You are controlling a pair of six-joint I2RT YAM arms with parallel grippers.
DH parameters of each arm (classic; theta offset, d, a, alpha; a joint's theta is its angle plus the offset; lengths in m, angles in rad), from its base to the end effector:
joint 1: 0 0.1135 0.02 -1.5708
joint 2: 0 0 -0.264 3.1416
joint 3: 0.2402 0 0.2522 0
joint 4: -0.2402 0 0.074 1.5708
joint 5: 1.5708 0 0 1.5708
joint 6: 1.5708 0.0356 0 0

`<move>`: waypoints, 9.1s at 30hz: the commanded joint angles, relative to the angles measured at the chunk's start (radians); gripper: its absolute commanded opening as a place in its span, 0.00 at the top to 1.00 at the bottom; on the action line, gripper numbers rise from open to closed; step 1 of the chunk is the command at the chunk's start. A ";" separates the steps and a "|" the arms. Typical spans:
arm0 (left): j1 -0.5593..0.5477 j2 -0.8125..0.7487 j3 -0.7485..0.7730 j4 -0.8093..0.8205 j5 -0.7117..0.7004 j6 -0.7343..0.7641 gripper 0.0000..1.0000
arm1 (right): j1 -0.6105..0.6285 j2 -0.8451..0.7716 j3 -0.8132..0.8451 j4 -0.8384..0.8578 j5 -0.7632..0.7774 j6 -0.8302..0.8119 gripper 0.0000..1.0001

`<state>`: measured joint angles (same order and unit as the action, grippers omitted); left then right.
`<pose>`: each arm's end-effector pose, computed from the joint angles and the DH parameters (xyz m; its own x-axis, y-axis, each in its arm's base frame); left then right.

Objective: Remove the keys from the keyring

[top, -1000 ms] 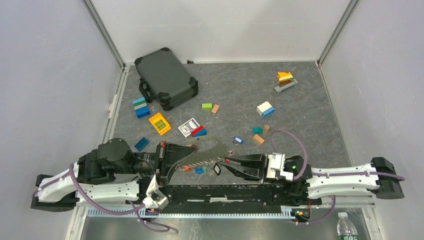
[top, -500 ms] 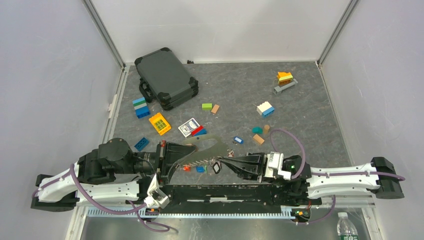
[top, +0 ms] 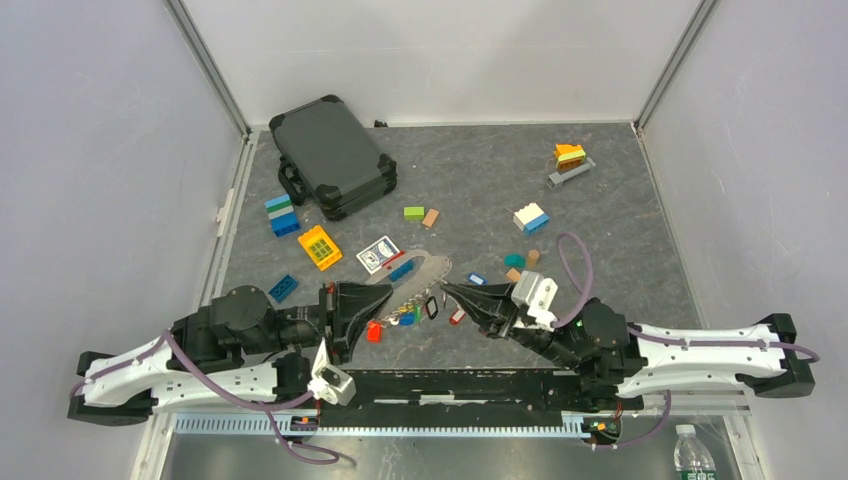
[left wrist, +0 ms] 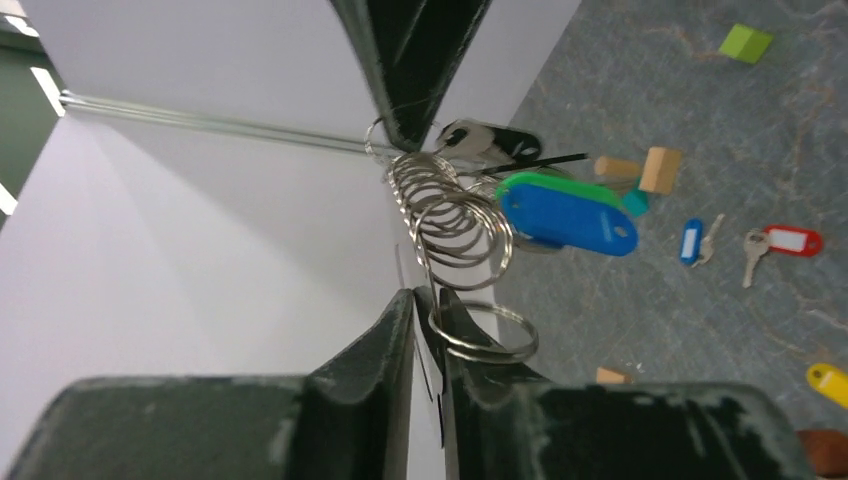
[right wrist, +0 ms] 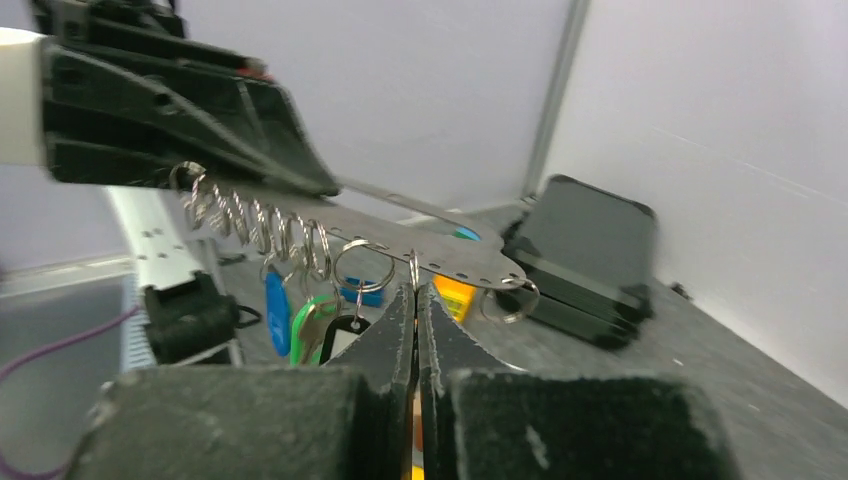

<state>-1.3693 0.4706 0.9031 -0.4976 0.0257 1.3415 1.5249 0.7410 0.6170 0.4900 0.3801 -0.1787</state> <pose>0.0174 -0.0896 0.3832 0.9559 0.1848 -0.2284 0.2365 -0.0223 0.9714 0.0213 0.1749 0.3593 0.1782 0.2827 -0.9425 -0.8943 0.4460 -0.0353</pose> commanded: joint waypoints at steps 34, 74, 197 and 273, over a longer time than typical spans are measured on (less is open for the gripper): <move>0.001 0.054 -0.059 0.404 0.283 -0.926 0.00 | -0.002 0.003 0.372 -0.716 -0.205 -0.547 1.00; 0.002 0.153 -0.159 0.465 0.217 -0.832 0.64 | -0.002 -0.028 0.250 -0.627 -0.449 -0.799 1.00; 0.000 0.308 0.135 -0.039 0.040 -0.766 0.98 | -0.001 0.125 0.257 -0.673 -0.220 -0.538 0.66; 0.000 0.238 0.013 0.100 0.124 -0.852 0.73 | -0.001 -0.035 0.058 -0.326 -0.248 -0.492 1.00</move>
<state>-1.3659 0.7029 0.9237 -0.4496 0.1520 0.5240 1.5230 0.7269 0.6762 0.0696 0.1757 -0.6918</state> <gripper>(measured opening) 0.275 0.006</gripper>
